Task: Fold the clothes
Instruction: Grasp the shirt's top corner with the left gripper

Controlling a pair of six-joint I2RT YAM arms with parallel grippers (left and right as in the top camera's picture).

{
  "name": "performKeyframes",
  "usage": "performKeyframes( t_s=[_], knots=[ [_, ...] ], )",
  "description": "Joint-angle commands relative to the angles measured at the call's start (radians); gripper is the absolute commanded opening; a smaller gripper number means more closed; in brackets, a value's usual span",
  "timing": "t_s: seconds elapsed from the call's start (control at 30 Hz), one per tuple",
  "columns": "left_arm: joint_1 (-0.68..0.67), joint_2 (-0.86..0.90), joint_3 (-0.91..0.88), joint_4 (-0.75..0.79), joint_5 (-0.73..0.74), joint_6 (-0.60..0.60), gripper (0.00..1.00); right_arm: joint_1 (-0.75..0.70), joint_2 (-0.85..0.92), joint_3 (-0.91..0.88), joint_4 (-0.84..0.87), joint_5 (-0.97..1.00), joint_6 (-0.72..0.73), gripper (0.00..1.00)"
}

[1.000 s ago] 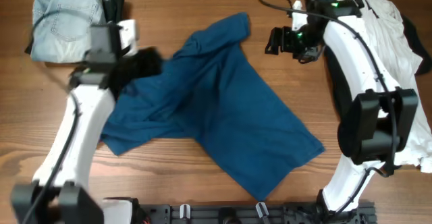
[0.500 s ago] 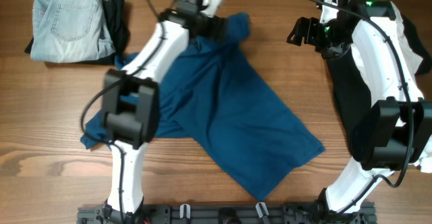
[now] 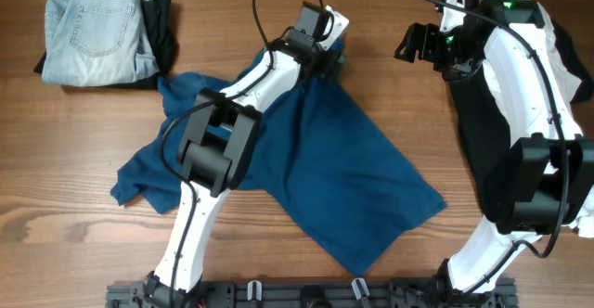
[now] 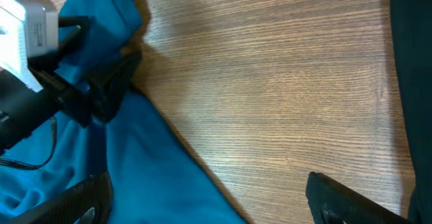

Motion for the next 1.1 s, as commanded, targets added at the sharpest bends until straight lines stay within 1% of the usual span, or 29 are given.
performKeyframes(
  t_s=[0.0, 0.07, 0.13, 0.17, 0.23, 0.27, 0.3, 0.33, 0.37, 0.4, 0.47, 0.57, 0.67, 0.73, 0.9, 1.07],
  knots=[
    [0.0, 0.025, 0.018, 0.017, -0.035, 0.017, 0.85, 0.003, -0.022, -0.003, 0.003, -0.016, -0.001, 0.92],
    [-0.002, 0.04, 0.018, 0.026, -0.035, 0.017, 0.84, 0.003, -0.022, -0.003, 0.003, -0.016, 0.001, 0.92],
    [-0.003, 0.056, 0.018, 0.041, -0.037, 0.017, 0.77, 0.003, -0.022, -0.003, 0.009, -0.016, 0.001, 0.91],
    [-0.003, 0.057, 0.018, 0.054, -0.043, 0.016, 0.7, 0.003, -0.022, -0.003, 0.01, -0.016, 0.001, 0.91],
    [-0.003, 0.056, 0.018, 0.105, -0.072, 0.014, 0.48, 0.003, -0.022, -0.003, 0.014, -0.016, 0.002, 0.91],
    [-0.003, 0.053, 0.018, 0.134, -0.111, -0.007, 0.43, 0.003, -0.022, -0.003, 0.014, -0.016, 0.002, 0.9],
    [-0.003, 0.051, 0.018, 0.157, -0.153, -0.042, 0.35, 0.003, -0.022, -0.003, 0.014, -0.015, 0.001, 0.87],
    [-0.003, 0.044, 0.018, 0.176, -0.199, -0.083, 0.21, 0.003, -0.022, -0.003, 0.014, -0.011, 0.001, 0.86],
    [-0.003, 0.038, 0.018, 0.186, -0.222, -0.103, 0.11, 0.003, -0.022, -0.003, 0.016, -0.007, 0.001, 0.86],
    [-0.003, 0.03, 0.018, 0.193, -0.238, -0.112, 0.06, 0.003, -0.022, -0.003, 0.017, 0.001, 0.001, 0.86],
    [-0.003, 0.003, 0.018, 0.207, -0.275, -0.123, 0.04, 0.003, -0.022, -0.003, 0.021, 0.002, 0.001, 0.86],
    [-0.001, -0.065, 0.018, 0.209, -0.385, -0.204, 0.04, 0.003, -0.022, -0.003, 0.022, 0.002, 0.001, 0.86],
    [0.003, -0.151, 0.018, 0.175, -0.41, -0.206, 0.04, 0.003, -0.022, -0.003, 0.016, 0.002, -0.002, 0.86],
    [0.007, -0.223, 0.018, 0.121, -0.413, -0.205, 0.04, 0.003, -0.022, -0.003, 0.002, 0.002, -0.003, 0.86],
    [0.033, -0.39, 0.018, -0.083, -0.413, -0.201, 0.04, 0.003, -0.063, 0.006, -0.09, -0.024, -0.058, 0.86],
    [0.062, -0.446, 0.018, -0.206, -0.413, -0.203, 0.04, 0.003, -0.168, 0.006, -0.204, -0.023, -0.066, 0.85]
  ],
)
